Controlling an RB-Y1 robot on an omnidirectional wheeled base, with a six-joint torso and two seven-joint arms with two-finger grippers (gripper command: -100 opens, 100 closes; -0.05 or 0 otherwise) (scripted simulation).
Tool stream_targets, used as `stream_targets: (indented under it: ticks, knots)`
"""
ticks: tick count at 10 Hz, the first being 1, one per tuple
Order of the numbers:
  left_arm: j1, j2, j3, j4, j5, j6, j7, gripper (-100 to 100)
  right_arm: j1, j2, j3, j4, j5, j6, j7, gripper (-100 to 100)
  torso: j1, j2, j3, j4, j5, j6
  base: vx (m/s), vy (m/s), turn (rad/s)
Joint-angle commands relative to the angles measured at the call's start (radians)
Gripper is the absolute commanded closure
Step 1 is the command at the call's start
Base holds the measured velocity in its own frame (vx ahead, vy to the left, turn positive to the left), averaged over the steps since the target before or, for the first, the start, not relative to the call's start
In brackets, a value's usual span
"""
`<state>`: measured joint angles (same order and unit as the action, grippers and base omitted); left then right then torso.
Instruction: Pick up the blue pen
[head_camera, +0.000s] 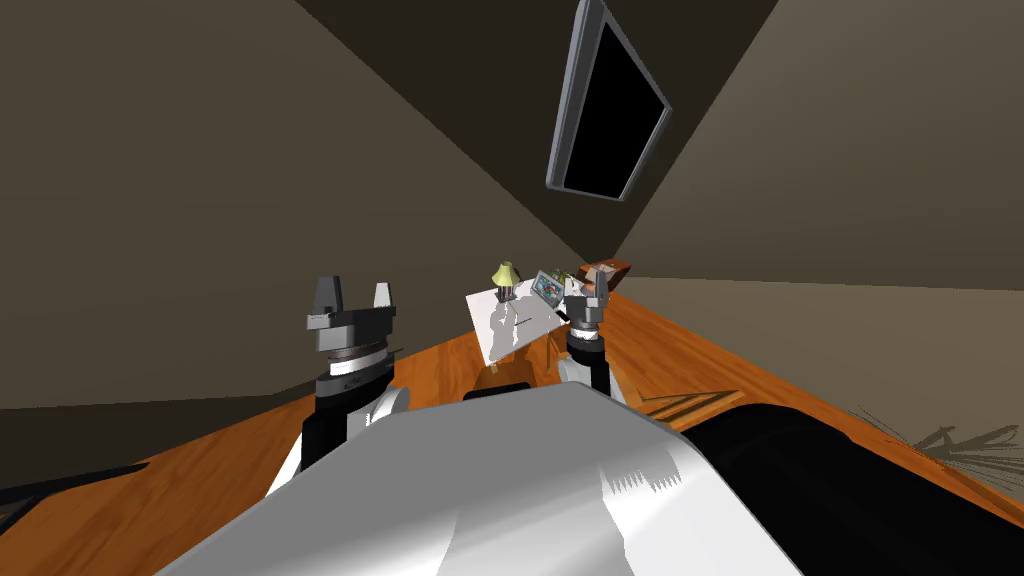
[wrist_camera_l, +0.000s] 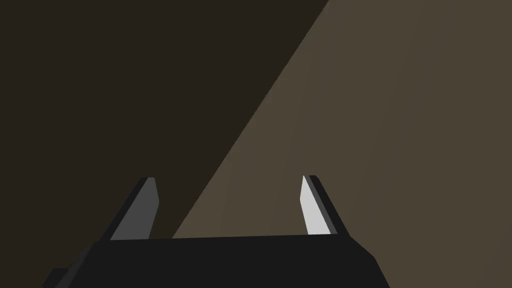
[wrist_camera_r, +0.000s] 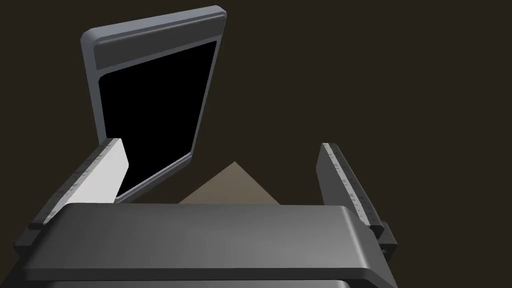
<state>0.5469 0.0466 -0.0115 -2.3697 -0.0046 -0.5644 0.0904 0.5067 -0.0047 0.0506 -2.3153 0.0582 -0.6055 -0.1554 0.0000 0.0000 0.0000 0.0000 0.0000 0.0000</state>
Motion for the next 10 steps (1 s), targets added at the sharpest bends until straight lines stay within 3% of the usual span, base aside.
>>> stream_targets:
  ticks: [1,5,9,10]
  knots:
    - [0.0,0.0,0.0,0.0,0.0,0.0,0.0,0,0.01,-0.03,-0.004,0.008,0.009,0.004,0.003,-100,0.0,0.0,0.0,0.0,0.0,0.0,-0.003,-0.014,0.087]
    - [0.0,0.0,0.0,0.0,0.0,0.0,0.0,0,0.064,-0.13,-0.021,0.058,0.062,0.027,0.016,-100,-0.004,0.001,0.001,0.0,-0.001,-0.001,-0.024,-0.049,0.226]
    - [0.0,0.0,0.0,0.0,0.0,0.0,0.0,0,0.145,-0.24,-0.042,0.152,0.153,0.061,0.036,-100,-0.007,0.003,0.002,0.001,-0.002,0.0,-0.042,-0.085,0.361]
    - [0.0,0.0,0.0,0.0,0.0,0.0,0.0,0,0.145,-0.24,-0.042,0.152,0.153,0.061,0.036,-100,-0.008,0.003,0.002,0.001,-0.002,-0.001,-0.029,-0.073,0.145]
